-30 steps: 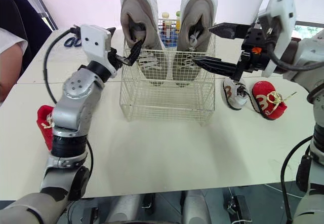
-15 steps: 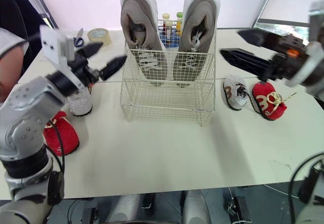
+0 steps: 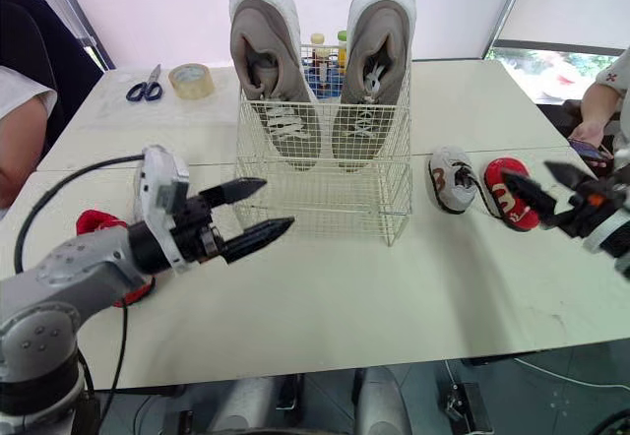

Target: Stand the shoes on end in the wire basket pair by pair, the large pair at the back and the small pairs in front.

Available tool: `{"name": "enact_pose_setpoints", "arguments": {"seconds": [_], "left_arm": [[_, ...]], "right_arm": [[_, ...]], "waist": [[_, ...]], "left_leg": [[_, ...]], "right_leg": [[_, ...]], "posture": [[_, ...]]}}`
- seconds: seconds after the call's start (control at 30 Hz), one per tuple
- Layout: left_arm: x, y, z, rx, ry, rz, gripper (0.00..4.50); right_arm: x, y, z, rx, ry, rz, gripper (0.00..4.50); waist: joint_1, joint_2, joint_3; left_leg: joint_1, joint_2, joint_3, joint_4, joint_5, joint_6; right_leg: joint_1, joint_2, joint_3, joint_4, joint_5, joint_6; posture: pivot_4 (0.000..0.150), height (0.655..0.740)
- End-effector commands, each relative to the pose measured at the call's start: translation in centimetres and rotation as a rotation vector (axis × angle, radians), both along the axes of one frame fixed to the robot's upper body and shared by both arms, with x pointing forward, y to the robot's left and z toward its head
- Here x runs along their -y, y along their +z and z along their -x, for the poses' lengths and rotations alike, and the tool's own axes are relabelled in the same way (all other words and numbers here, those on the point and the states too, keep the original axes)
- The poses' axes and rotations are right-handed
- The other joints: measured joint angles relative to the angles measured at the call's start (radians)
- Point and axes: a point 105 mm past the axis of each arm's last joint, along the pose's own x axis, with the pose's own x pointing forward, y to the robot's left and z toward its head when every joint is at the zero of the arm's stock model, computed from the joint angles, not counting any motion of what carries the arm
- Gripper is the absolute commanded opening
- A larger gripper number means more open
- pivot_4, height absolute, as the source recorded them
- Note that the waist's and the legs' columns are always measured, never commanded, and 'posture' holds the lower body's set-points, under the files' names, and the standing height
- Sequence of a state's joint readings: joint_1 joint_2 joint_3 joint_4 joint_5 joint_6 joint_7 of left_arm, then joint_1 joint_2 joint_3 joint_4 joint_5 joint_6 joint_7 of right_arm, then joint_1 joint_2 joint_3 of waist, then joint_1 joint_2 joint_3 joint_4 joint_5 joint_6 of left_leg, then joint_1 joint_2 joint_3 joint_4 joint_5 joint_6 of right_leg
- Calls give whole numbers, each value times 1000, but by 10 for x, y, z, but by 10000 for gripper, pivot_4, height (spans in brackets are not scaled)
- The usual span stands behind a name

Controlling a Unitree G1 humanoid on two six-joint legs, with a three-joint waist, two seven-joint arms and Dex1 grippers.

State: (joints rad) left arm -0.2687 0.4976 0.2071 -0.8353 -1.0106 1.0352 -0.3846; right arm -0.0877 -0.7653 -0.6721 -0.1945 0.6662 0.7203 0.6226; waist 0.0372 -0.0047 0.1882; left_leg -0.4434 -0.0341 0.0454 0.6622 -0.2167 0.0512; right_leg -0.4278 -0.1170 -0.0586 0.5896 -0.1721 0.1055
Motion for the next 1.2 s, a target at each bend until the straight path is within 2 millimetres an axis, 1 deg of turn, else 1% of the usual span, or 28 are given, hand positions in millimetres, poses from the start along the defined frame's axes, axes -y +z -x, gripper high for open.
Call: {"name": "enact_pose_setpoints", "arguments": {"seconds": [0.03, 0.07, 0.17, 0.23, 0.4, 0.6, 0.67, 0.8, 0.87, 0.9, 0.97, 1.03, 1.1, 1.13, 1.17, 1.2], "left_arm": [[9, 3, 4, 49, 21, 17, 44753], [11, 2, 5, 48, 19, 27, 44753], [15, 0, 7, 40, 27, 49, 44753], [15, -2, 6, 38, 40, 51, 44753], [15, -8, 3, 39, 82, 43, 44753], [13, -9, 0, 46, 115, 44, 44753], [14, -10, 0, 50, 112, 27, 44753], [15, -10, 2, 62, 95, 1, 44753], [14, -9, 1, 73, 97, -15, 44753], [13, -8, 0, 78, 98, -23, 44753], [12, -7, 0, 81, 100, -29, 44753], [11, -5, -2, 94, 104, -43, 44753], [11, -3, -4, 103, 110, -51, 44753], [10, -3, -4, 105, 113, -52, 45000], [9, -3, -5, 106, 115, -54, 45000], [9, -2, -5, 109, 118, -58, 45000]], "right_arm": [[-5, -6, -8, 71, -103, 38, 45000], [-12, -13, -10, 68, -100, 35, 45000], [-35, -26, -15, 61, -73, 15, 45000], [-41, -34, -18, 59, -96, 21, 45000], [-43, -48, -28, 60, -167, 34, 45000], [-36, -55, -48, 94, -261, 61, 45000], [-39, -61, -56, 90, -256, 34, 45000], [-53, -77, -71, 66, -202, -4, 45000], [-57, -84, -85, 53, -206, -61, 45000], [-56, -87, -91, 43, -223, -77, 45000], [-55, -91, -97, 35, -241, -86, 45000], [-42, -104, -107, -11, -332, -65, 45000], [-37, -114, -113, -44, -374, -26, 45000], [-37, -116, -115, -46, -377, -16, 39877], [-39, -117, -116, -44, -373, -19, 36916], [-41, -117, -118, -39, -362, -12, 32345]], "waist": [[0, 1, -2], [0, 2, -2], [-1, 4, -3], [0, 6, -3], [0, 7, -5], [-1, 8, -5], [-2, 8, -5], [-6, 8, -5], [-11, 8, -5], [-14, 8, -6], [-27, 8, -6], [-30, 7, -6], [-30, 7, -6], [-29, 8, -6], [-29, 7, -6], [-28, 7, -6]], "left_leg": [[0, 0, 0, 0, 0, 0], [0, 0, 0, 0, 0, 0], [0, 0, 1, -1, 0, 0], [-1, 0, 1, -1, 0, 0], [-1, 0, 1, -3, 0, 0], [0, 0, 4, -12, 0, -1], [0, 0, 4, -14, 1, -1], [0, 0, 4, -13, 2, -1], [0, 0, 4, -12, 2, -1], [1, 0, 4, -11, 2, -1], [1, 0, 4, -11, 2, -1], [2, 0, 3, -11, 2, -1], [2, 0, 3, -12, 2, -1], [2, 0, 3, -13, 2, -1], [2, 0, 3, -13, 3, 0], [2, 0, 3, -13, 3, 1]], "right_leg": [[0, 0, 0, 0, 0, 0], [0, 0, 0, 0, 0, 0], [-1, 0, 1, 0, 0, 0], [-2, 0, 1, 0, 0, 0], [-2, 1, 1, -2, 0, 0], [-4, 1, 2, -5, 0, 0], [-5, 1, 2, -6, 0, -1], [-5, 3, 2, -6, 0, -1], [-4, 3, 2, -6, 0, -1], [-4, 3, 2, -6, 0, -1], [-2, 3, 2, -6, 1, -1], [-2, 3, 2, -7, 1, -2], [-2, 3, 2, -7, 1, -1], [-3, 3, 2, -7, 1, -1], [-3, 3, 2, -7, 1, -1], [-2, 4, 2, -7, 1, -1]], "posture": [[1500, 7400], [1500, 7400], [1500, 7400], [1500, 7400], [1500, 7400], [1500, 7400], [1500, 7400], [1500, 7400], [1500, 7400], [1500, 7400], [1500, 7400], [1500, 7400], [1500, 7400], [1500, 7400], [1500, 7400], [1500, 7400]]}}
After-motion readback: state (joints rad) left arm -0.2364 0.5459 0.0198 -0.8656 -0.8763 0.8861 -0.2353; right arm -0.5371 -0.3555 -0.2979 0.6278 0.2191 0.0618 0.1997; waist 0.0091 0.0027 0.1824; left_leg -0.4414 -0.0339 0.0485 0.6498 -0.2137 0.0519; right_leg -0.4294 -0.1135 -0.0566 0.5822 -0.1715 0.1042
